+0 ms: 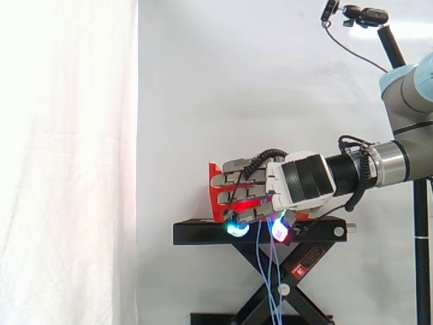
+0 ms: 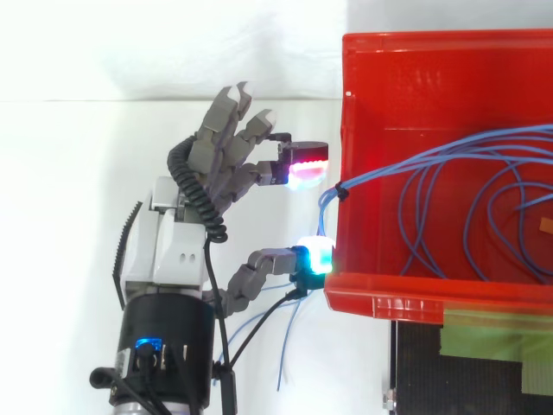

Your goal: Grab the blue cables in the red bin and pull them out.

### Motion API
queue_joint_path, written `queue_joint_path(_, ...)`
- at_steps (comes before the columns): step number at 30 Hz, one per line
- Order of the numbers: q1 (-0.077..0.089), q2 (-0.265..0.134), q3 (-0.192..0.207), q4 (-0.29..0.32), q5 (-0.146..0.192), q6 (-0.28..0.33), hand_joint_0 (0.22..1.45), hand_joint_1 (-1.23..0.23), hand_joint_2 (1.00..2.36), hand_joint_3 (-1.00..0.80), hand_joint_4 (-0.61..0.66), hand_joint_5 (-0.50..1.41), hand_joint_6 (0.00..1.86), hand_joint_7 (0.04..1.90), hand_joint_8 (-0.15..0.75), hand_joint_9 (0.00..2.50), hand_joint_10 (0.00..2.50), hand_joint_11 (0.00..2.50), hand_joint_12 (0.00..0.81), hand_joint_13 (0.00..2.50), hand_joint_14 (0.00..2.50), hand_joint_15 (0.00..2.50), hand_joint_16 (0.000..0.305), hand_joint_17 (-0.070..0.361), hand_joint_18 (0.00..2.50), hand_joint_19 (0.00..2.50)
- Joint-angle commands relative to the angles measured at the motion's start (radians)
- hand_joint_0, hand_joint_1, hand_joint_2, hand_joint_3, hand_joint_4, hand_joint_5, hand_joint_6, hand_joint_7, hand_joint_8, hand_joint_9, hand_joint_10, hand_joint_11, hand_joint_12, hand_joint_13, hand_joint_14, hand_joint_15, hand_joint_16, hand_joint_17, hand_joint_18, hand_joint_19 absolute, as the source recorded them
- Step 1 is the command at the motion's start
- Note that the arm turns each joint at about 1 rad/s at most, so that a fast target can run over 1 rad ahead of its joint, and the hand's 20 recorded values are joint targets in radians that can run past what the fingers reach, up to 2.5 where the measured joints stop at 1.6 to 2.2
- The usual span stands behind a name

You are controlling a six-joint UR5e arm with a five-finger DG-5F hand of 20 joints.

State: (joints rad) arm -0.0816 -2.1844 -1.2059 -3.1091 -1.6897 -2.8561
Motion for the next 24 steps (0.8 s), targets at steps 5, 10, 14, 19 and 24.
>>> queue_joint_path(5, -0.003, 0.000, -0.001, -0.006, -0.001, -0.001, 0.76, -1.07, 1.00, -1.00, 0.13, 0.79, 0.00, 0.75, 0.251, 0.54, 0.01, 0.20, 0.360, 0.33, 0.01, 0.17, 0.054, 0.122, 0.26, 0.25)
queue_joint_path(10, -0.007, 0.000, 0.000, -0.006, -0.001, -0.001, 0.78, -1.07, 1.00, -1.00, 0.14, 0.87, 0.05, 0.83, 0.252, 0.58, 0.01, 0.23, 0.354, 0.37, 0.01, 0.17, 0.053, 0.119, 0.30, 0.26)
queue_joint_path(14, -0.009, 0.000, 0.000, -0.002, -0.001, -0.001, 0.79, -1.07, 1.00, -1.00, 0.13, 0.92, 0.06, 0.85, 0.253, 0.61, 0.01, 0.24, 0.350, 0.40, 0.01, 0.19, 0.051, 0.115, 0.34, 0.28)
queue_joint_path(19, -0.010, 0.000, -0.001, -0.003, -0.001, -0.001, 0.79, -1.07, 1.00, -1.00, 0.13, 0.95, 0.08, 0.85, 0.255, 0.64, 0.01, 0.26, 0.349, 0.41, 0.01, 0.19, 0.051, 0.114, 0.36, 0.28)
queue_joint_path(24, -0.010, 0.000, -0.001, -0.006, -0.001, -0.001, 0.80, -1.07, 1.00, -1.00, 0.14, 0.99, 0.11, 0.87, 0.254, 0.67, 0.01, 0.26, 0.349, 0.43, 0.01, 0.19, 0.050, 0.113, 0.38, 0.30)
